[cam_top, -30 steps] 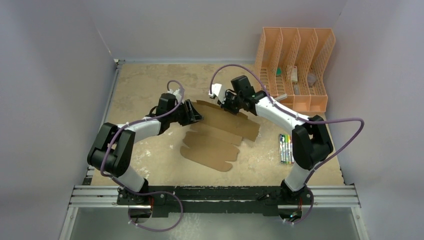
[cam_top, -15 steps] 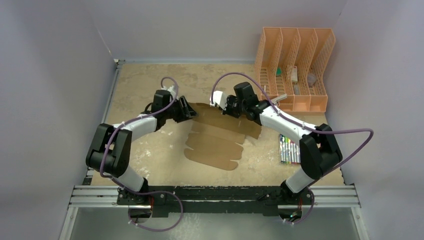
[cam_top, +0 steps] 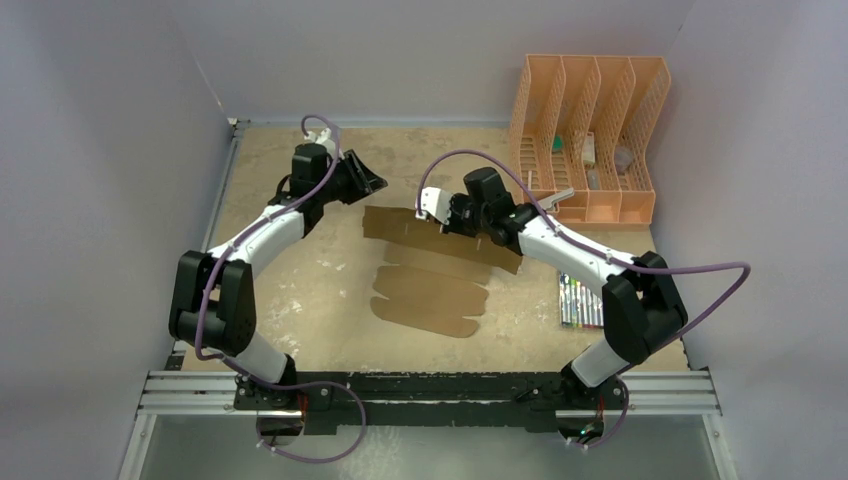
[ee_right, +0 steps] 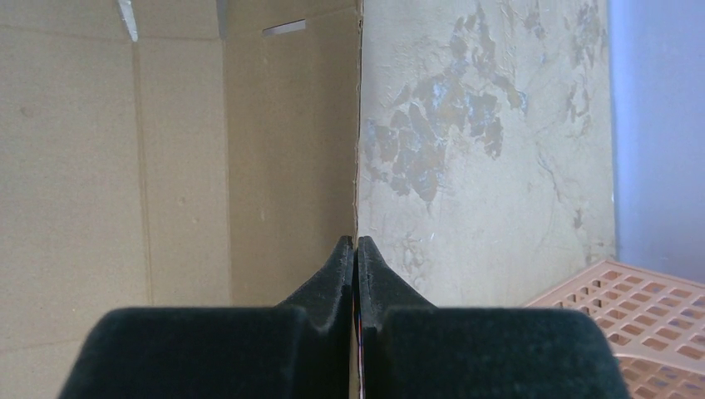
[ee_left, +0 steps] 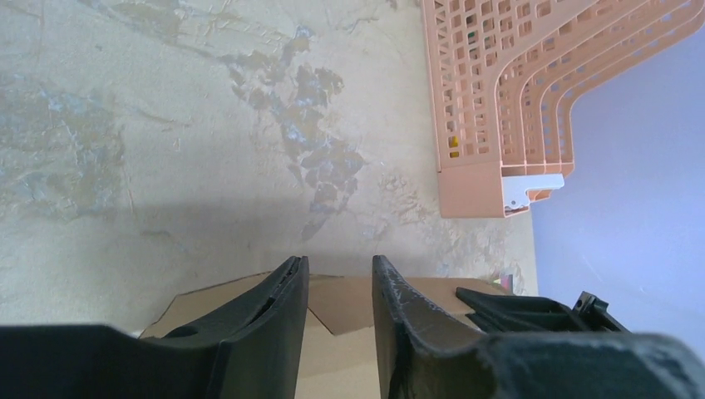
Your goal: Fold the paper box
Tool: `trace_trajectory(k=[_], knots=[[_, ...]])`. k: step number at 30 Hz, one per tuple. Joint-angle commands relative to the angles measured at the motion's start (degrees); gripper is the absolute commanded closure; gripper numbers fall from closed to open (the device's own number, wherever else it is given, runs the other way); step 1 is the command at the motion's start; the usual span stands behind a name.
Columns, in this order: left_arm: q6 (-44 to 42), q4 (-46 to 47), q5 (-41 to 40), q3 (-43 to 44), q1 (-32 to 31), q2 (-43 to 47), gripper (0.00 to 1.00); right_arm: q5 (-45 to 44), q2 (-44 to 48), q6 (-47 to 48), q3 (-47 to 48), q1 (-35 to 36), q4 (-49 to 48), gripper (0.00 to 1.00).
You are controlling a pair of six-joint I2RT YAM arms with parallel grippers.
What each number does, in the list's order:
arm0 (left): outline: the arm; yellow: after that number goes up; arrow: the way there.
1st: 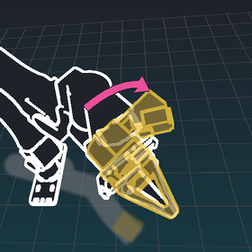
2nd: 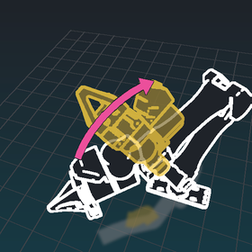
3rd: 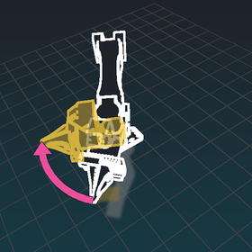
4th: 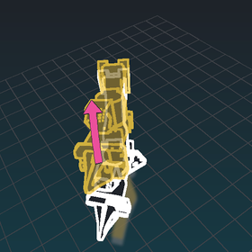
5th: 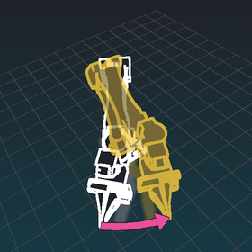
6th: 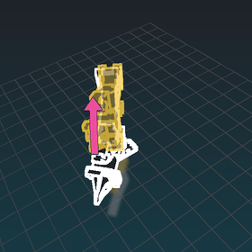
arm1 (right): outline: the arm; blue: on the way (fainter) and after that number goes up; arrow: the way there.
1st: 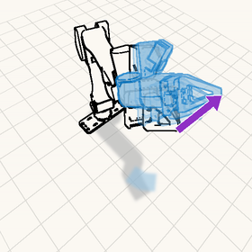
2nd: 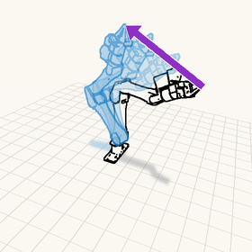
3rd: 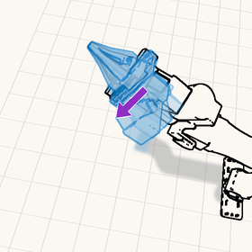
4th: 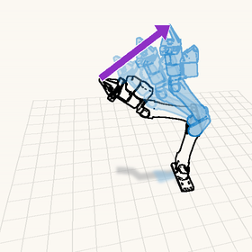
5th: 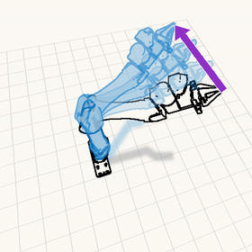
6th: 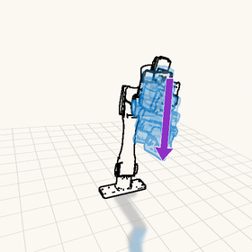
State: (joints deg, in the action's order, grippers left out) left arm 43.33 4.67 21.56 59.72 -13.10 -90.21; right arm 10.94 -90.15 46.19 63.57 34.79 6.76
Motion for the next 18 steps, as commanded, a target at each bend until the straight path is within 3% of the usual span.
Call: trace_trajectory(k=[1,18], knots=[[0.21,-0.27,-1.35,1.42,-2.57,-0.52,0.69,-2.60,2.13,1.59,0.34,1.25,-2.47,1.00],[4.69,2.52,-2.58,-10.89,-8.05,4.90,0.76,-10.70,3.52,3.41,-2.99,4.55,-10.49,1.00]])
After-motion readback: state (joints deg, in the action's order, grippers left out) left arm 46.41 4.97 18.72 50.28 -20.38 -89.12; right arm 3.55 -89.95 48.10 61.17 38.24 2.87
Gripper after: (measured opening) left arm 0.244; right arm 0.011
